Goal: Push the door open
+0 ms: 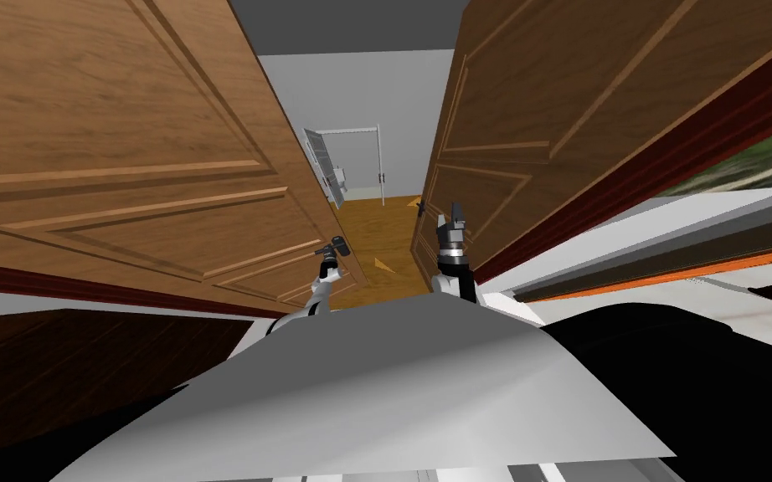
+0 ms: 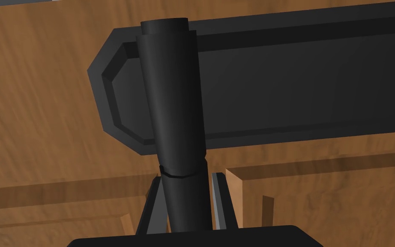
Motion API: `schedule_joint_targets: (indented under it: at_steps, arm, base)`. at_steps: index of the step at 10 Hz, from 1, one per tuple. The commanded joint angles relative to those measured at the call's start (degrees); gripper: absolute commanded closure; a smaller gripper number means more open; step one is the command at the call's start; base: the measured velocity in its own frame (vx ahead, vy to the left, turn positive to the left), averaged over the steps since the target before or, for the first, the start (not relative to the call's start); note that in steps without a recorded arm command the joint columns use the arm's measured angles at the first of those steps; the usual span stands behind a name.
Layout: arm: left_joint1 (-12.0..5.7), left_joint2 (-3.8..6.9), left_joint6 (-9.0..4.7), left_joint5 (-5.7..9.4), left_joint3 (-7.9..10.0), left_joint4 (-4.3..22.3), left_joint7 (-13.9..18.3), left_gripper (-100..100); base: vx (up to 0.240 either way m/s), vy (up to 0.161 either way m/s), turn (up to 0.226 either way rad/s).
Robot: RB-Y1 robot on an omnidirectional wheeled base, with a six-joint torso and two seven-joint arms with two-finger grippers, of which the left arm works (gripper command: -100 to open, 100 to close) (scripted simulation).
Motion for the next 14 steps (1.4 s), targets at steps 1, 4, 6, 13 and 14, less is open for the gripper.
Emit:
schedule_joint_targets:
  at_steps: [1, 4, 6, 13, 14]
  arm:
    - [-0.6, 1.38, -0.62, 0.47, 0.49, 1.1, 0.22, 100]
    - [-1.7, 1.86, -1.24, 1.06, 0.51, 3.08, 0.26, 100]
    - [-2.21, 2.06, -1.53, 1.35, 0.52, 4.01, 0.27, 100]
    - [-2.81, 3.21, -2.31, 2.4, 2.54, 5.88, -0.46, 100]
    - [-2.71, 3.47, -2.32, 2.62, 3.16, 5.89, -0.71, 100]
  base:
    - [0.177, -0.103, 0.161]
    - [0.193, -0.105, 0.19]
    - [0.196, -0.108, 0.157]
    - [0.165, -0.082, 0.095]
    - [0.205, -0.045, 0.053]
